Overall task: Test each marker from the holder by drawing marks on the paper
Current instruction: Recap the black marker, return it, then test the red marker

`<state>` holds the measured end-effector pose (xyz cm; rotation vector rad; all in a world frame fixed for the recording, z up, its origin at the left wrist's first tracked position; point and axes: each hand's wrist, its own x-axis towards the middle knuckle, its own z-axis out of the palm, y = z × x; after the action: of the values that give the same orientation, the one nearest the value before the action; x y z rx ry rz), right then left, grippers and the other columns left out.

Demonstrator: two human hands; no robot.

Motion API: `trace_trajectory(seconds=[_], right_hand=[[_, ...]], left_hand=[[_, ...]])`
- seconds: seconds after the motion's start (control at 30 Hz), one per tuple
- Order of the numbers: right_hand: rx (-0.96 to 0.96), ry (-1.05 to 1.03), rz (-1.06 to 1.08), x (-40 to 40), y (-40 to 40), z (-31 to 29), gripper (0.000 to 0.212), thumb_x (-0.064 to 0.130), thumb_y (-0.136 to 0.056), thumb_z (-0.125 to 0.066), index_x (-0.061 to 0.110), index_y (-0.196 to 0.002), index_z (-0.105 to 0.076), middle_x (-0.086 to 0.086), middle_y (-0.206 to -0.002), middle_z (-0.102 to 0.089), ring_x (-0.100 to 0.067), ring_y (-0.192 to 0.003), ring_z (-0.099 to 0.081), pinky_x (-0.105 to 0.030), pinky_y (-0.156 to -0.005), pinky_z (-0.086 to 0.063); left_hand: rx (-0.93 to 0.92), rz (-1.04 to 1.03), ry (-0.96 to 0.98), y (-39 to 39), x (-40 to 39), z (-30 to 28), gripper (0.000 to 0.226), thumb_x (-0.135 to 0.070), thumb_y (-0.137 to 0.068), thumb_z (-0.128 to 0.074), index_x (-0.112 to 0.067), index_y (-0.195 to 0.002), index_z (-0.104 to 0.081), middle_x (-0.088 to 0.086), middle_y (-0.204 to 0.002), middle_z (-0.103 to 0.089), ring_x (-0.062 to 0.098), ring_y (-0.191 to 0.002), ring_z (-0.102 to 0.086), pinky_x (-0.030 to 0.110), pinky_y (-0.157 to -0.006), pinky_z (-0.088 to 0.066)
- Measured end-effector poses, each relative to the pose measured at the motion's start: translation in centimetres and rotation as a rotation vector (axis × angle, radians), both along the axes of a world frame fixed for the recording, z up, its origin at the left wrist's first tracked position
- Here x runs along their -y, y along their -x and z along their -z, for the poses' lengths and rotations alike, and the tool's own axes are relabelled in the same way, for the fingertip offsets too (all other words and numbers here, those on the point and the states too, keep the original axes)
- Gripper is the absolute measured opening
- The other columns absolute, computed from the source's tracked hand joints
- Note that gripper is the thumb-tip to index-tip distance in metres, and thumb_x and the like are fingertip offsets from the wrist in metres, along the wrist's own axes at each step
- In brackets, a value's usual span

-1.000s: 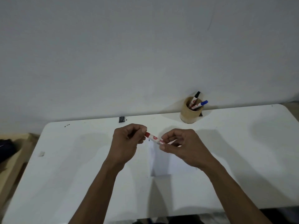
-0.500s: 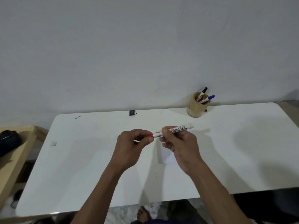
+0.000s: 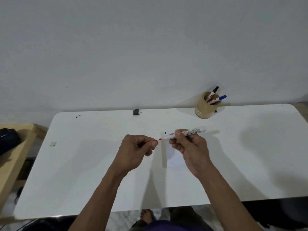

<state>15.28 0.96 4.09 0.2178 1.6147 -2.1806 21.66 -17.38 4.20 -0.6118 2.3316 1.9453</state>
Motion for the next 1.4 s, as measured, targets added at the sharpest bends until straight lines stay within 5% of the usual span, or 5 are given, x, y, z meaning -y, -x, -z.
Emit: trace_trajectory(seconds=[0.47,0.9,1.03,1.17,1.4], right_hand=[[0.083,-0.077,0.069,-3.9,5.8,3.5,0.01,0.013,-0.093,-0.071,0.003,-0.094,-0.073,-0.016,-0.09,-0.073,-0.024,-0.078,-0.07,-0.026,-0.069,-0.06],[0.104,-0.127,0.025,-3.7,7.5,5.3,0.009,0.013,-0.092,-0.073,0.005,-0.093,-0.072,-0.007,-0.078,-0.075,-0.021,-0.073,-0.072,-0.036,-0.075,-0.057],[0.087,-0.144,0.019,-3.6,7.6,5.6,0.009,0.009,-0.089,-0.076,0.004,-0.095,-0.071,-0.008,-0.079,-0.076,-0.022,-0.073,-0.074,-0.035,-0.072,-0.058],[0.032,-0.19,0.031,-3.4,7.7,5.6,0.017,0.0,-0.079,-0.083,0.002,-0.089,-0.07,-0.01,-0.075,-0.076,-0.022,-0.071,-0.075,-0.032,-0.066,-0.06],[-0.13,-0.289,-0.123,-2.5,8.5,7.0,0.015,-0.002,-0.08,-0.082,0.009,-0.082,-0.072,-0.006,-0.078,-0.074,-0.021,-0.071,-0.072,-0.036,-0.07,-0.061]], left_hand=[[0.152,-0.095,0.62,7.0,0.1,6.8,0.008,-0.015,-0.09,-0.069,-0.008,-0.09,-0.071,0.002,-0.082,-0.069,0.02,-0.072,-0.061,0.025,-0.071,-0.044],[0.322,-0.011,0.664,11.2,1.3,9.7,0.012,-0.014,-0.087,-0.072,-0.003,-0.092,-0.071,0.016,-0.094,-0.071,0.032,-0.084,-0.066,0.036,-0.074,-0.053],[0.385,-0.091,0.654,10.5,1.2,8.7,0.045,-0.03,-0.086,-0.073,-0.009,-0.124,-0.06,0.012,-0.116,-0.065,0.032,-0.103,-0.064,0.041,-0.086,-0.055],[0.167,-0.257,0.738,6.9,-1.6,7.3,0.039,-0.039,-0.092,-0.064,-0.018,-0.123,-0.055,0.005,-0.117,-0.061,0.026,-0.109,-0.059,0.035,-0.08,-0.051],[-0.035,0.165,0.93,2.8,-6.4,12.1,0.043,-0.041,-0.099,-0.046,-0.024,-0.139,-0.05,0.006,-0.145,-0.054,0.027,-0.134,-0.05,0.047,-0.109,-0.043]])
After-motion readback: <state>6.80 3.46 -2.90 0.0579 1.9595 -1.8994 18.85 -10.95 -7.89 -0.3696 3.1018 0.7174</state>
